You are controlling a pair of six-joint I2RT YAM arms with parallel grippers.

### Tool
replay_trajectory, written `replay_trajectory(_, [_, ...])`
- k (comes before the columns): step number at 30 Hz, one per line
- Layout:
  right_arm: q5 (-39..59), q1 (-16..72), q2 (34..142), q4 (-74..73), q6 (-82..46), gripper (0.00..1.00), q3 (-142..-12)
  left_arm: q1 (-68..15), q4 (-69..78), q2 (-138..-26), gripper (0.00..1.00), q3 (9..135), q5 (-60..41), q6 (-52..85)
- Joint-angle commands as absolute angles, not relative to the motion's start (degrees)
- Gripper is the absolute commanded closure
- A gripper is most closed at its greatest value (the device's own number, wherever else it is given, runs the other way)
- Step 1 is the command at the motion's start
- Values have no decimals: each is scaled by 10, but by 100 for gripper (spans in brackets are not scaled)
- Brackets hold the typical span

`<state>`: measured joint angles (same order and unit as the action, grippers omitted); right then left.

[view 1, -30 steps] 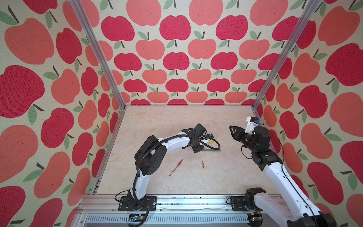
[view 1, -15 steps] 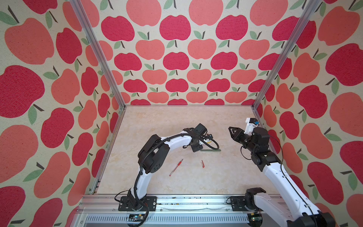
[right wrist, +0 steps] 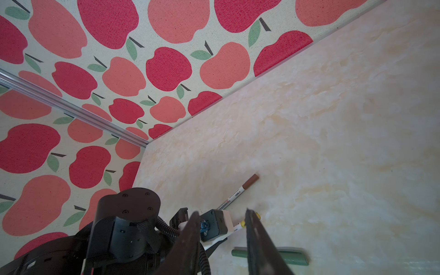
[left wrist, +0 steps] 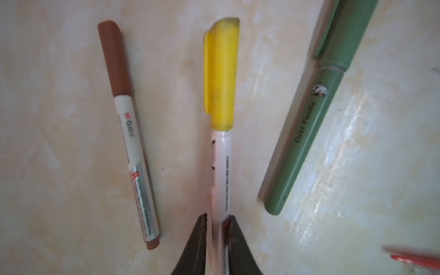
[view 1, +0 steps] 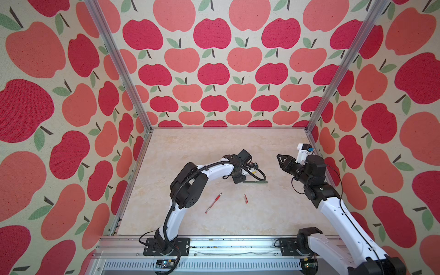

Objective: Insert the pens into the pen caps
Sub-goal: 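Lower the capped white pen to the table and open the left gripper, then move the left gripper to the red pen while right gripper nears the red cap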

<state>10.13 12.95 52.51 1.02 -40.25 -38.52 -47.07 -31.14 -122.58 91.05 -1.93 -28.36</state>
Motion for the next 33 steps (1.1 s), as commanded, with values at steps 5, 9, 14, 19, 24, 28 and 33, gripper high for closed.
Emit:
replay_trajectory(5, [105,125,524,4,-409,65,-378,-464,-326,-1232,69,921,-25,-277])
replay_trajectory(9, [101,124,521,4,-407,66,-376,-459,-314,-1219,62,914,-25,-266])
replay_trajectory(14, [106,123,520,6,-407,65,-374,-452,-290,-1189,57,890,-27,-248])
replay_trajectory(19, [134,123,534,11,-389,66,-383,-442,-260,-1130,50,850,-36,-212])
replay_trajectory(24, [167,142,572,59,-354,67,-404,-415,-228,-1038,42,793,-47,-127])
replay_trajectory(28, [133,196,598,121,-314,67,-426,-384,-256,-952,38,744,-71,-50])
replay_trajectory(33, [122,262,635,157,-276,67,-435,-372,-293,-845,34,658,-90,31])
